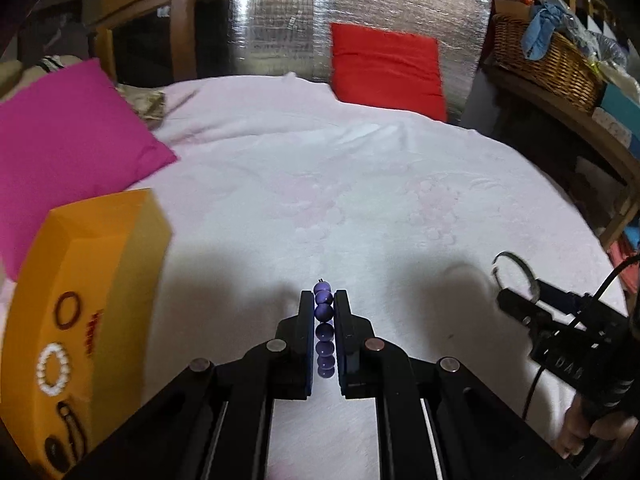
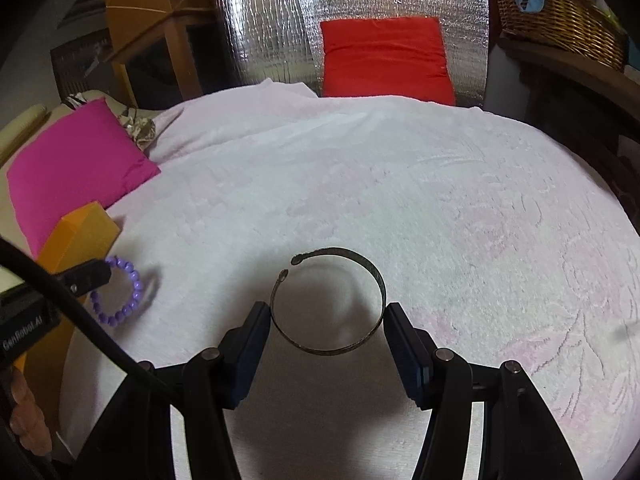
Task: Organize jewelry
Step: 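Carry the purple bracelet and bronze cuff into the orange box and open both tools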
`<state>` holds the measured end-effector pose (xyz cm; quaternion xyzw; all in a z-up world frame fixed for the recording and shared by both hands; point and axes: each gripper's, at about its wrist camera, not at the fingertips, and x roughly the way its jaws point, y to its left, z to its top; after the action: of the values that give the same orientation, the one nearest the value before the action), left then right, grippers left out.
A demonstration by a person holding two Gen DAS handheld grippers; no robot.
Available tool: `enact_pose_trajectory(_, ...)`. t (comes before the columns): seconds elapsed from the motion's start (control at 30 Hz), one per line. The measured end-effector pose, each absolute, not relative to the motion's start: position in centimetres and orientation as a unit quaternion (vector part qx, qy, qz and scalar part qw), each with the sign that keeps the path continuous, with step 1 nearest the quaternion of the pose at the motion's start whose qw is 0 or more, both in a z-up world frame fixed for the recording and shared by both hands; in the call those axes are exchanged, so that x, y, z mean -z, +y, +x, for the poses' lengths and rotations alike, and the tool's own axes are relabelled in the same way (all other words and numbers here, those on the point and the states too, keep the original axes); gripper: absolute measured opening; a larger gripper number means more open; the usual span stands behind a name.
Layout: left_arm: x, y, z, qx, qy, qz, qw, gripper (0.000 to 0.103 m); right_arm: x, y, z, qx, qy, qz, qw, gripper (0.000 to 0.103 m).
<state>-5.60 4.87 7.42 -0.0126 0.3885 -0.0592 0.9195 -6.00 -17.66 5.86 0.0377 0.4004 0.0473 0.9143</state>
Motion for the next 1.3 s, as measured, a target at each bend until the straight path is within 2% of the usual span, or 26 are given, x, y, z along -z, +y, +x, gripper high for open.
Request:
enact_pose_trajectory(0.67, -12.7, 9.3, -12.3, -0.036, 0.341, 0.016, 0.939, 0.01, -8.0, -13.0, -7.4, -0.096, 0.358, 0.043, 0.928, 0.062)
enact_pose_trajectory(1.03, -16.9, 12.6, -16.7, -0.067, 0.303, 0.023, 0.95, 0.01, -11.0, -9.1, -12.1, -0.161, 0.299, 0.065, 0.938, 0.062)
enact_pose_trajectory(1.3, -17.5, 16.6, -18.7, -0.089, 0.296, 0.002, 0.951, 0.01, -12.6, -5.7, -15.0, -0.204, 0.294, 0.076, 0.931, 0.062)
